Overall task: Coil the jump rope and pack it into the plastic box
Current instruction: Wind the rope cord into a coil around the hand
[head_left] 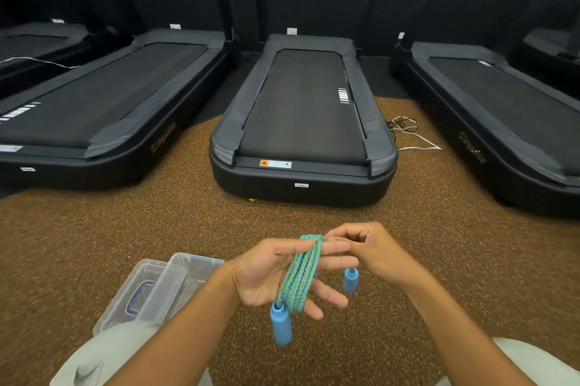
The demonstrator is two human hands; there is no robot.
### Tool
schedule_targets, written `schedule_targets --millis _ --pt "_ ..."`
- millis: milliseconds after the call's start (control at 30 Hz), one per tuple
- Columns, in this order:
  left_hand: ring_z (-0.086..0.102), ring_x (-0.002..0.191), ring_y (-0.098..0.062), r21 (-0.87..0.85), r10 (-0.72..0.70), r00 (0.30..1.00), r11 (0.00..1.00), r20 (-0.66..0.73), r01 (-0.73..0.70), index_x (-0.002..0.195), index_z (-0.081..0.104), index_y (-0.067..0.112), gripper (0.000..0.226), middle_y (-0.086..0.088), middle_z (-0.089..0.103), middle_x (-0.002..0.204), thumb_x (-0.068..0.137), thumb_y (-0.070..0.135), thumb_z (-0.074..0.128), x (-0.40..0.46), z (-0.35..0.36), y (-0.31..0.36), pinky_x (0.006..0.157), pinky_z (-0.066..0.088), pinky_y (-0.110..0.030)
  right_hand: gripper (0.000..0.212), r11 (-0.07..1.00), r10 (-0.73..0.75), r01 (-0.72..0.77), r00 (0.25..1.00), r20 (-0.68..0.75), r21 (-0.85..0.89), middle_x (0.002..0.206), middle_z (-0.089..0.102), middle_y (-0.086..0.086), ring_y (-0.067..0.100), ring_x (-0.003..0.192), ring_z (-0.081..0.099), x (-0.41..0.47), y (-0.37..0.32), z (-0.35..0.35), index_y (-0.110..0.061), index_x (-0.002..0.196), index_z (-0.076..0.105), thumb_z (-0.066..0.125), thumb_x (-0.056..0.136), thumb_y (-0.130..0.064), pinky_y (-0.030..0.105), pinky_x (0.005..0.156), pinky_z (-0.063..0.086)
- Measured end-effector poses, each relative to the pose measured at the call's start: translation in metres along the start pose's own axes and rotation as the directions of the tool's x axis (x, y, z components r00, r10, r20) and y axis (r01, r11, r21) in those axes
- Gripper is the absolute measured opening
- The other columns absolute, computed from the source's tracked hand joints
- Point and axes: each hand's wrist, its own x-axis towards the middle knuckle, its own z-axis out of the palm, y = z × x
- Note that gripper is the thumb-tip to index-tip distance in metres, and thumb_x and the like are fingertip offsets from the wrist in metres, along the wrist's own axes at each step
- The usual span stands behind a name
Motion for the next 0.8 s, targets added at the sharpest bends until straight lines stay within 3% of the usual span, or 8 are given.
schedule_targets --millis 167,267,333,433,500,633,733,800 --pt "0.065 0.121 -0.039 -0.047 0.081 0.996 0.995 -0.046 -0.083 0.16 0.027 0.018 0.06 -0.003 0.034 0.165 0.104 0.036 0.039 0.002 -0.002 0.0 0.087 0.061 -0.045 0.033 1.0 0.0 -0.001 0.999 0.036 0.005 0.094 0.083 0.004 0.008 0.088 0.075 -0.002 -0.004 0.007 -0.015 0.101 0.083 0.058 0.097 0.007 0.019 0.078 0.054" --pt "0.063 0.122 -0.042 -0.1 0.154 0.982 0.981 -0.112 -0.165 0.16 0.026 0.018 0.061 -0.004 0.037 0.164 0.103 0.034 0.042 0.003 -0.003 0.0 0.086 0.062 -0.048 0.025 1.0 0.006 -0.006 1.0 0.03 -0.002 0.072 0.076 -0.004 0.002 0.066 0.062 -0.003 -0.002 0.018 -0.012 0.093 0.083 0.061 0.1 -0.003 0.019 0.065 0.047" --pt "0.062 0.124 -0.043 -0.121 0.197 0.966 0.968 -0.165 -0.218 0.16 0.027 0.017 0.061 -0.005 0.039 0.163 0.103 0.034 0.043 0.004 -0.002 0.001 0.085 0.062 -0.05 0.02 1.0 0.01 -0.01 0.999 0.047 -0.006 0.074 0.077 -0.01 -0.004 0.067 0.065 -0.005 -0.003 0.026 -0.009 0.096 0.082 0.062 0.102 -0.009 0.017 0.065 0.049" --pt "0.059 0.128 -0.044 -0.126 0.249 0.939 0.951 -0.239 -0.284 0.159 0.028 0.018 0.064 -0.004 0.042 0.161 0.1 0.034 0.045 0.006 -0.002 0.002 0.087 0.061 -0.053 0.026 1.0 0.008 -0.007 0.997 0.07 -0.011 0.091 0.083 0.003 0.012 0.084 0.078 -0.006 -0.005 0.035 -0.007 0.103 0.081 0.057 0.099 0.003 0.026 0.073 0.058" --pt "0.054 0.132 -0.046 -0.117 0.274 0.919 0.941 -0.284 -0.317 0.159 0.029 0.019 0.064 -0.002 0.044 0.16 0.099 0.034 0.046 0.006 -0.002 0.004 0.089 0.06 -0.053 0.03 1.0 0.02 -0.018 0.997 0.08 -0.026 0.086 0.081 0.008 0.017 0.076 0.076 -0.007 -0.006 0.039 -0.011 0.103 0.08 0.052 0.1 0.0 0.028 0.073 0.057" --pt "0.052 0.135 -0.045 -0.104 0.348 0.849 0.902 -0.399 -0.419 0.157 0.034 0.02 0.058 -0.002 0.048 0.157 0.101 0.033 0.044 0.004 -0.003 0.009 0.098 0.053 -0.058 0.023 0.995 0.077 -0.069 0.989 0.122 -0.066 0.088 0.079 0.012 0.03 0.076 0.077 -0.01 0.0 0.046 -0.011 0.103 0.078 0.056 0.103 -0.01 0.036 0.079 0.059" --pt "0.054 0.134 -0.041 -0.055 0.398 0.77 0.872 -0.498 -0.486 0.155 0.037 0.019 0.055 0.0 0.052 0.154 0.103 0.034 0.037 0.001 -0.007 0.014 0.1 0.051 -0.058 0.019 0.992 0.107 -0.096 0.982 0.153 -0.077 0.083 0.077 0.004 0.019 0.075 0.074 -0.01 0.002 0.053 -0.003 0.1 0.075 0.06 0.103 -0.013 0.036 0.08 0.06" --pt "0.055 0.134 -0.041 -0.044 0.406 0.742 0.863 -0.533 -0.504 0.156 0.037 0.019 0.054 0.0 0.052 0.154 0.103 0.034 0.035 -0.001 -0.01 0.016 0.101 0.051 -0.058 0.018 0.991 0.106 -0.091 0.983 0.153 -0.1 0.083 0.078 0.002 0.014 0.076 0.074 -0.011 -0.001 0.055 -0.007 0.1 0.076 0.061 0.103 -0.016 0.032 0.08 0.06"
